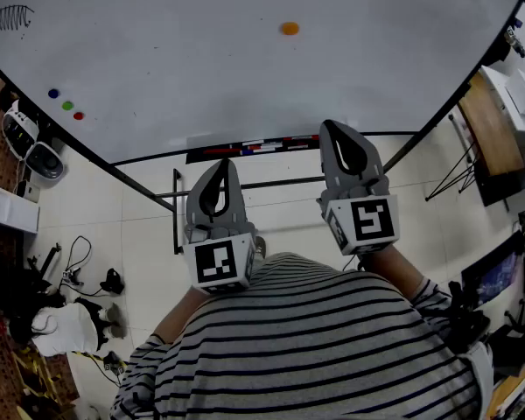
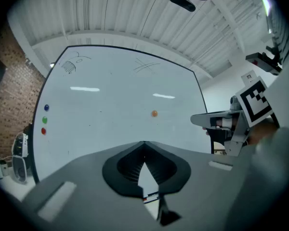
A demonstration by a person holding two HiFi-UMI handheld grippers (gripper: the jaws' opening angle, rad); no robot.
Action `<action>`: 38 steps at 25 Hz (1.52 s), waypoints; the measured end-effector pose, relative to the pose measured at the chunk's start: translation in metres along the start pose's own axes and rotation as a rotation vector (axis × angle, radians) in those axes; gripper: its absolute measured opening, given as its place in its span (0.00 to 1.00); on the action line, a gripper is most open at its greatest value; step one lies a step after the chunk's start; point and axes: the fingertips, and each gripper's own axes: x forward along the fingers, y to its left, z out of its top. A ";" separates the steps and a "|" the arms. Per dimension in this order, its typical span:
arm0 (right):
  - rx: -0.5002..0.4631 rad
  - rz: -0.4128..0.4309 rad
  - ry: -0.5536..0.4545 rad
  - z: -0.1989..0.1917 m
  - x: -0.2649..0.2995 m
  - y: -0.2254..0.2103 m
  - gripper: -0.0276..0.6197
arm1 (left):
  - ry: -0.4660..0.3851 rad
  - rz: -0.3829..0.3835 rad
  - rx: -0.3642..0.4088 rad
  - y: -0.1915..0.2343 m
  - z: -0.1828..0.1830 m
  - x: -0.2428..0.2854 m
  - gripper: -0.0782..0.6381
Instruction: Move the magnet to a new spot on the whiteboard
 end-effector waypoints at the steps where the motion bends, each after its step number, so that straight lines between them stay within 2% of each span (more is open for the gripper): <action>1: -0.020 -0.005 -0.005 0.004 0.018 -0.001 0.05 | -0.015 -0.010 0.003 0.008 0.006 0.013 0.13; 3: -0.061 -0.019 -0.021 0.012 0.053 -0.003 0.15 | -0.041 -0.028 0.009 0.024 0.017 0.036 0.13; 7: -0.165 -0.102 -0.070 0.030 0.110 -0.014 0.18 | -0.071 -0.047 0.033 0.052 0.030 0.073 0.13; 10: -0.230 -0.172 -0.065 0.033 0.144 -0.024 0.22 | -0.089 -0.055 0.037 0.068 0.037 0.091 0.13; 18: -0.244 -0.254 -0.059 0.028 0.178 -0.032 0.25 | -0.063 -0.045 0.029 0.094 0.030 0.105 0.13; 22: -0.236 -0.260 -0.070 0.029 0.183 -0.034 0.22 | -0.069 -0.036 0.022 0.101 0.028 0.108 0.13; 29: -0.197 -0.253 -0.066 0.029 0.177 -0.033 0.23 | -0.051 -0.030 0.015 0.102 0.023 0.106 0.13; 33: -0.167 -0.230 -0.082 0.033 0.157 -0.028 0.23 | -0.047 -0.033 0.013 0.093 0.020 0.102 0.13; 38: -0.136 -0.182 -0.048 0.029 0.117 -0.021 0.23 | -0.069 -0.036 0.018 0.071 0.027 0.085 0.13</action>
